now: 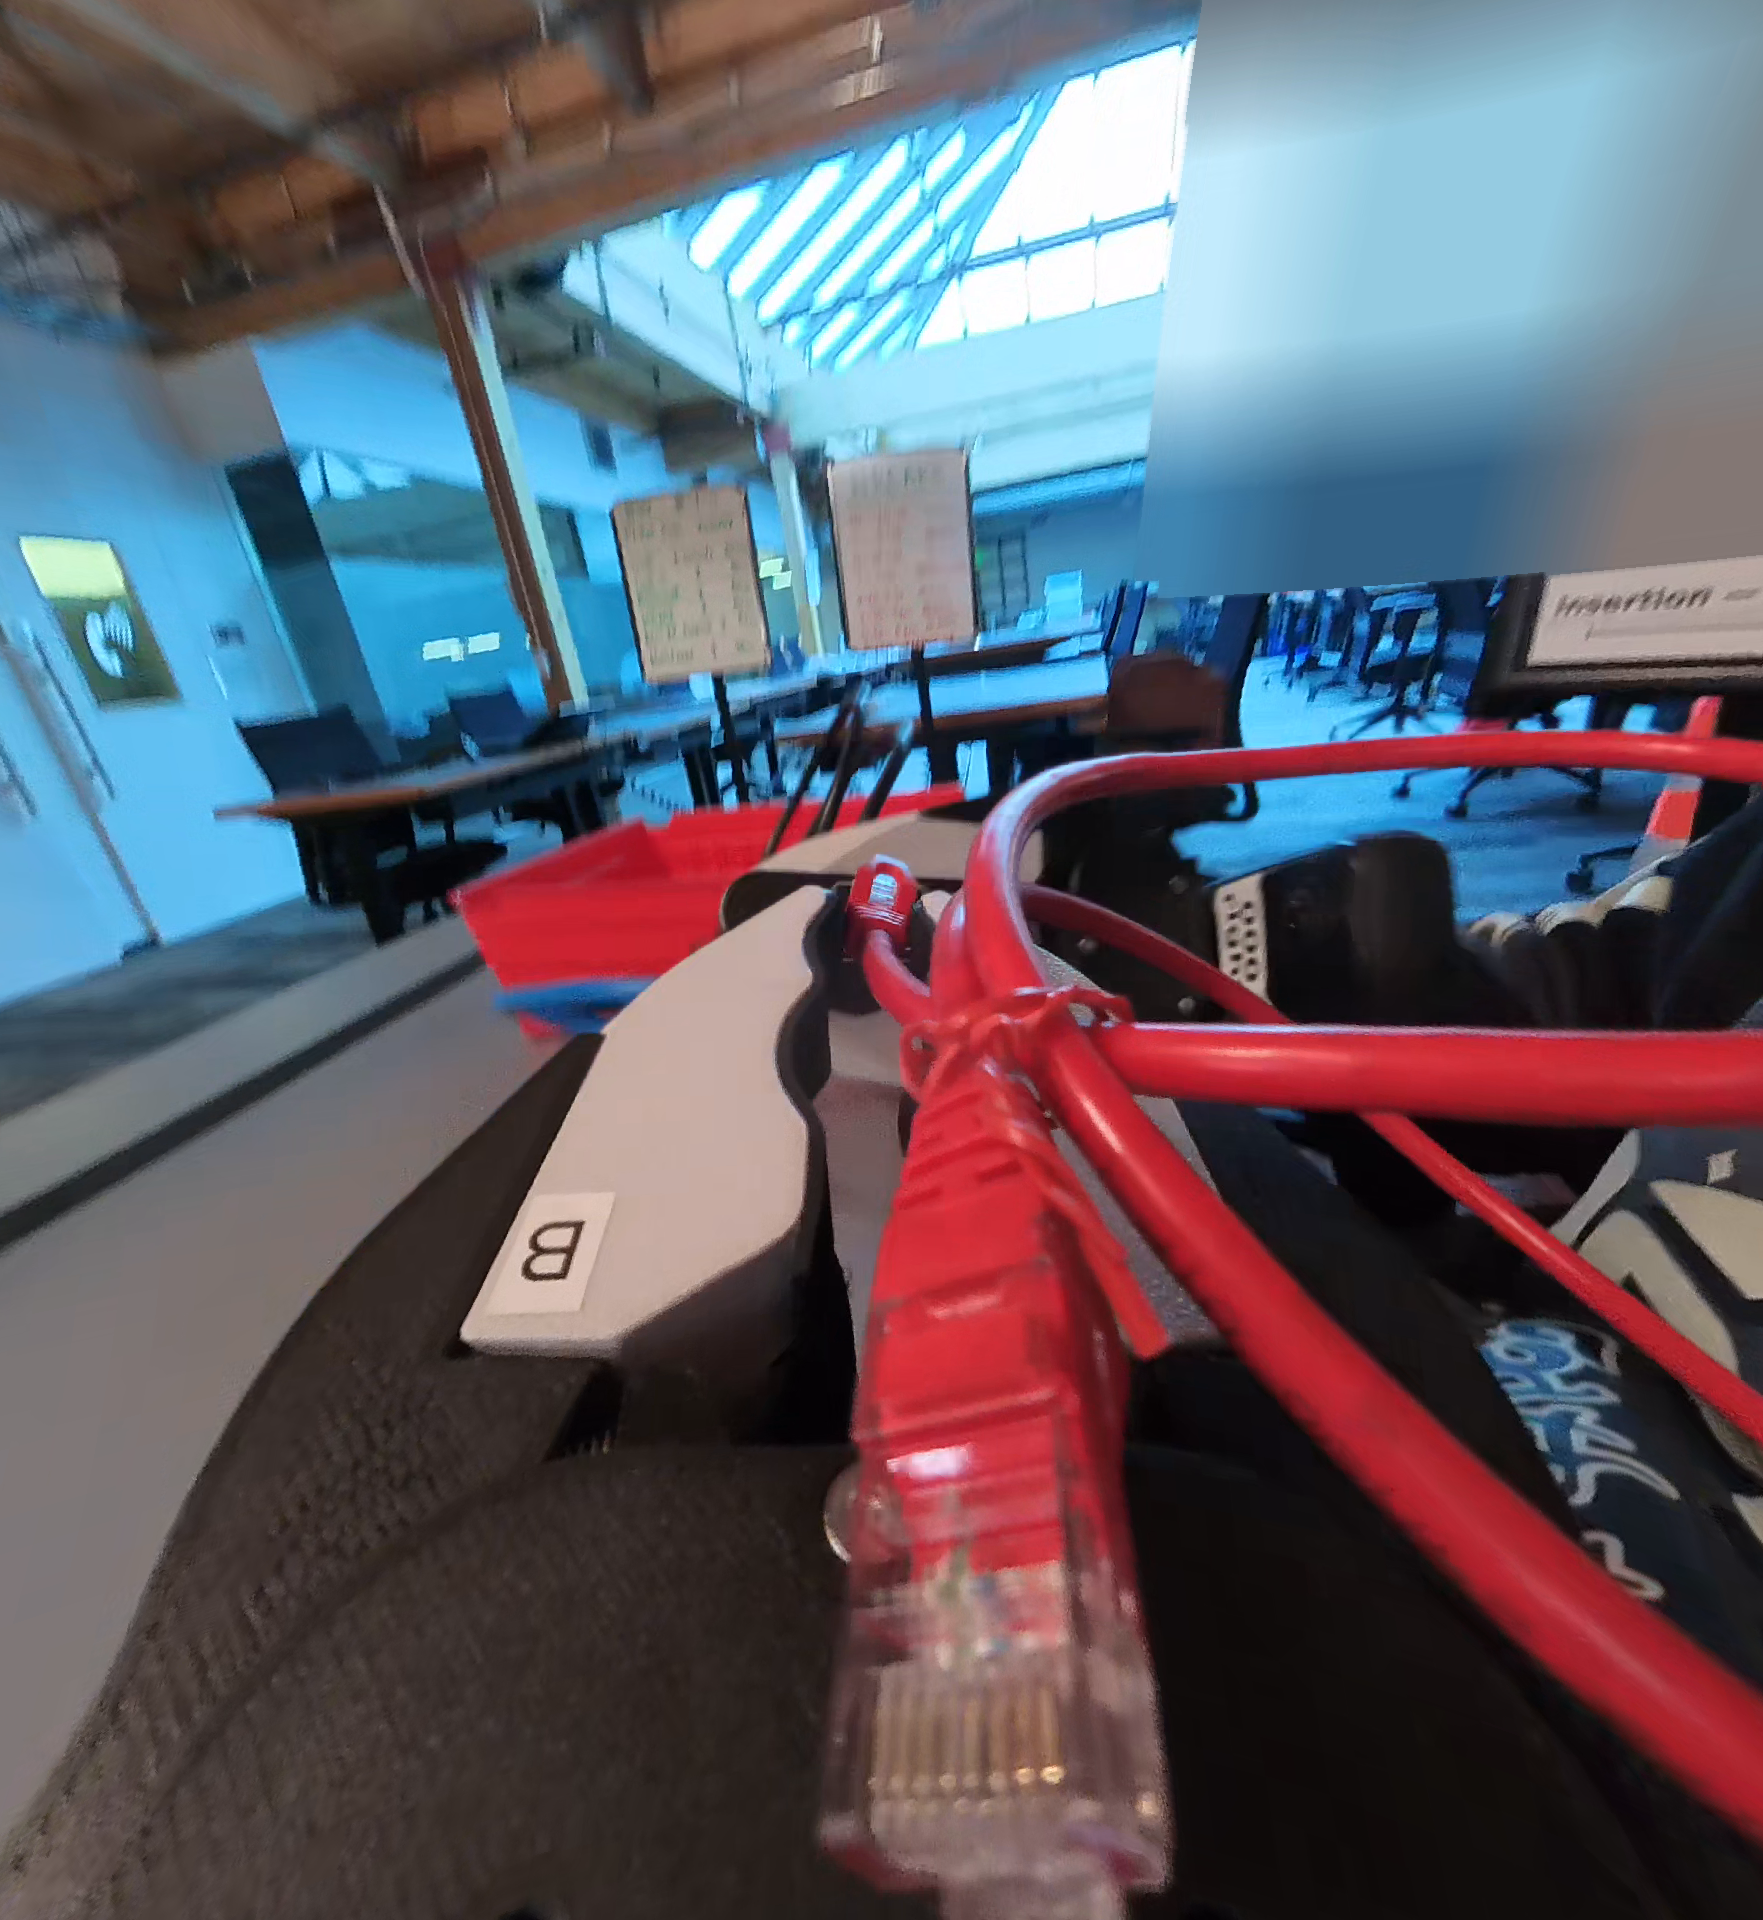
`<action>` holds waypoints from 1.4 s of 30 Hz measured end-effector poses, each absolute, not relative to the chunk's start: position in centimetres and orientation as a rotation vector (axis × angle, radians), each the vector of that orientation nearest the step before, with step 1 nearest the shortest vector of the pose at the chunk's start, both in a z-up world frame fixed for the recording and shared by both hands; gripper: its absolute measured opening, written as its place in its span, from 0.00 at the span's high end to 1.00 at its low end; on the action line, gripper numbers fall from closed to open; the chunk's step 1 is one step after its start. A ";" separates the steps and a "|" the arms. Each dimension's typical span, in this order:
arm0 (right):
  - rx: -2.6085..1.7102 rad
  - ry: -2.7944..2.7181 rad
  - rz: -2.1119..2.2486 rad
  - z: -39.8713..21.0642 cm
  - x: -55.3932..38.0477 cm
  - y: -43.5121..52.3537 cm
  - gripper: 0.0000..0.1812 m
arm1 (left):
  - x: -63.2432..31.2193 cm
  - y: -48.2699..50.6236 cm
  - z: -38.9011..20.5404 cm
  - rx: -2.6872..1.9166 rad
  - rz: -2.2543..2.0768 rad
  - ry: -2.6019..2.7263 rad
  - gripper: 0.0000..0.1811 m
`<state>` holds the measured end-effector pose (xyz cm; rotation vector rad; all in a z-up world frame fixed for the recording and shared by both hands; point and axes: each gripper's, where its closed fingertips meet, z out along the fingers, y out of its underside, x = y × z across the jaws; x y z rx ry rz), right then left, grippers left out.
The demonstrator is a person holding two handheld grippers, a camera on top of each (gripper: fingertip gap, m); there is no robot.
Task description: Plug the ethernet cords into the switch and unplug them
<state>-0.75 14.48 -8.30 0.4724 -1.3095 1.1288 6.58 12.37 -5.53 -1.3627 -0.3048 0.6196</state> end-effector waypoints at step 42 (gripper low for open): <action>0.497 -1.252 0.993 -8.7 0.4 13.8 0.82 | 6.6 13.8 -6.0 -1.256 0.736 -0.328 0.93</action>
